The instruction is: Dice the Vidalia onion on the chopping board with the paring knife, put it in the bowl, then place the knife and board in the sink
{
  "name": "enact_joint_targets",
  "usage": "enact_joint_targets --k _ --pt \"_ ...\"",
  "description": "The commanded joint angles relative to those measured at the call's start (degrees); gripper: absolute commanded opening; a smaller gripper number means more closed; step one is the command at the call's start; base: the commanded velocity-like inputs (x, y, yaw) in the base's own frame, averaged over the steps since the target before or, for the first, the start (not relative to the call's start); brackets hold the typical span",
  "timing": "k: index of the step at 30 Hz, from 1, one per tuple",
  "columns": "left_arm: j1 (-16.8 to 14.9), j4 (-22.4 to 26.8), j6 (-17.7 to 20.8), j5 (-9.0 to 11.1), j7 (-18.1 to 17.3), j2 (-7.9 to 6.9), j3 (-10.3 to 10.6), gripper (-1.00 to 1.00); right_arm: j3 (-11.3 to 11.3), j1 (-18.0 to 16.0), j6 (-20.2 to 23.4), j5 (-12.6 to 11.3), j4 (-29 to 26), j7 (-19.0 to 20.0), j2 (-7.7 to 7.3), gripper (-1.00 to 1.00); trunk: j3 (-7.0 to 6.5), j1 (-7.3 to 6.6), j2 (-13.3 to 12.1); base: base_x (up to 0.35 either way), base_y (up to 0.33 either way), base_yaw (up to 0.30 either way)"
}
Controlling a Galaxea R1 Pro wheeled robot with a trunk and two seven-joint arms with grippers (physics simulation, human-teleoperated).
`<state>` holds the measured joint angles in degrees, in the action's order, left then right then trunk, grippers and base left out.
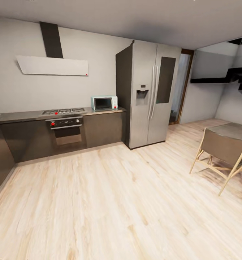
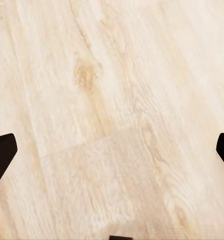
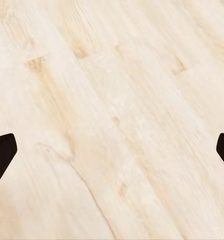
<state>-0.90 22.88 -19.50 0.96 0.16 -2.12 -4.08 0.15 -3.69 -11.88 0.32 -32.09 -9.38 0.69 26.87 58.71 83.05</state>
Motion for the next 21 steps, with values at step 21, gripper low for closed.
enact_joint_targets --k 21 --pt "-0.05 -0.03 -0.18 0.09 0.02 -0.08 -0.14 1.0 0.11 -0.03 -0.16 0.03 0.18 -0.2 0.01 1.0 0.06 0.02 0.03 0.227 -0.241 0.257"
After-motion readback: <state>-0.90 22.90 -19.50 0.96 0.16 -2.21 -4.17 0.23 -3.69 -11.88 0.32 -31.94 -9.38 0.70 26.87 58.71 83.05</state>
